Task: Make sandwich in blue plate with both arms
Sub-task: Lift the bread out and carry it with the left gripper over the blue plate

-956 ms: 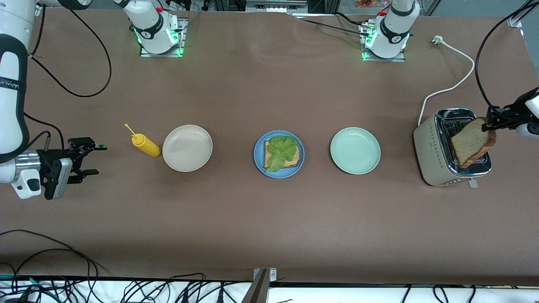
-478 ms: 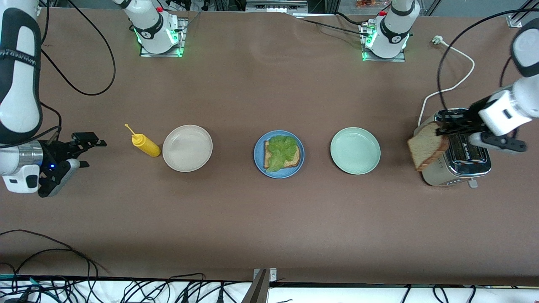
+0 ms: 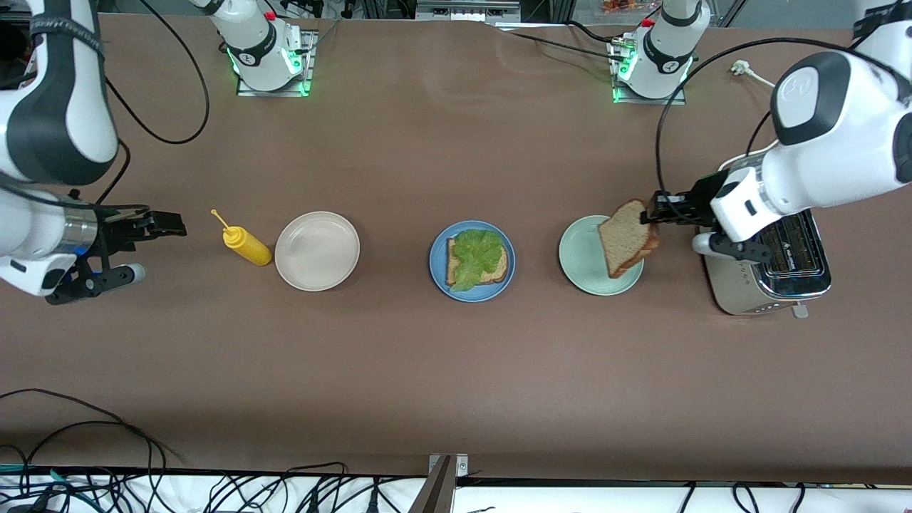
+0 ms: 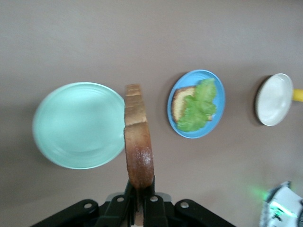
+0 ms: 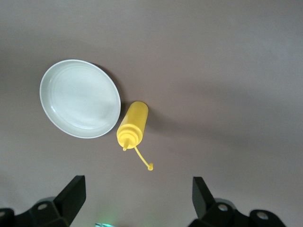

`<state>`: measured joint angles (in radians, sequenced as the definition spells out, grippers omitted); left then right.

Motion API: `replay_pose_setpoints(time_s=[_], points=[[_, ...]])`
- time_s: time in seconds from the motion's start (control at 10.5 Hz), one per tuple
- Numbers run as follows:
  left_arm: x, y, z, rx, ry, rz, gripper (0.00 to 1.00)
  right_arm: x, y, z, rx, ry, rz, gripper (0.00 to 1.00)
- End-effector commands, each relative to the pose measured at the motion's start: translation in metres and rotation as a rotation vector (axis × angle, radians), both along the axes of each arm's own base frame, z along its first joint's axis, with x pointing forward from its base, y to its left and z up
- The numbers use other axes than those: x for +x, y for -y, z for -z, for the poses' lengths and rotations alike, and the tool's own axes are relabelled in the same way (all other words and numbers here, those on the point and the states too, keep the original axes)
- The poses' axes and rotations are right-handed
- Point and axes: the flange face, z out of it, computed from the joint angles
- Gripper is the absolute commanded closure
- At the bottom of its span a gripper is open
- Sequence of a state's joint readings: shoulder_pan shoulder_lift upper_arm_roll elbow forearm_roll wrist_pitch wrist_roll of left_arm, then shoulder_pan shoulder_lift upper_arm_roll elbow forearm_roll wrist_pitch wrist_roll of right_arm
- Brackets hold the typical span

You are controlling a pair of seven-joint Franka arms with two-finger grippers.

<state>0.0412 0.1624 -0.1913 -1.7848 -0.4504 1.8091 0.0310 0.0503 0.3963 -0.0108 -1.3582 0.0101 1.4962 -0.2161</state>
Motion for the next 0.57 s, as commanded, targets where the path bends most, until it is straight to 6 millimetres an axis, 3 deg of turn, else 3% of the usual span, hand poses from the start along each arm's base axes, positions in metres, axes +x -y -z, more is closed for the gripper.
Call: replay_pose_setpoints(time_s=[0.0,0.19,0.38,0.48], points=[[0.01,0.05,0.029,-0.137,-0.025,-0.032,1.0,-0.053,0.0,-0.017,-0.096,0.073,0.242,0.0],[0.01,0.089,0.052,-0.251,-0.086,-0.06,1.0,-0.076,0.023,-0.052,-0.079,0.152,0.273,0.0],[0.005,0.129,0.071,-0.276,-0.096,-0.054,1.0,-0.099,0.034,-0.1,-0.064,0.202,0.286,0.0],[0.002,0.152,0.084,-0.309,-0.122,-0.076,1.0,-0.113,0.04,-0.115,-0.062,0.176,0.29,0.0]])
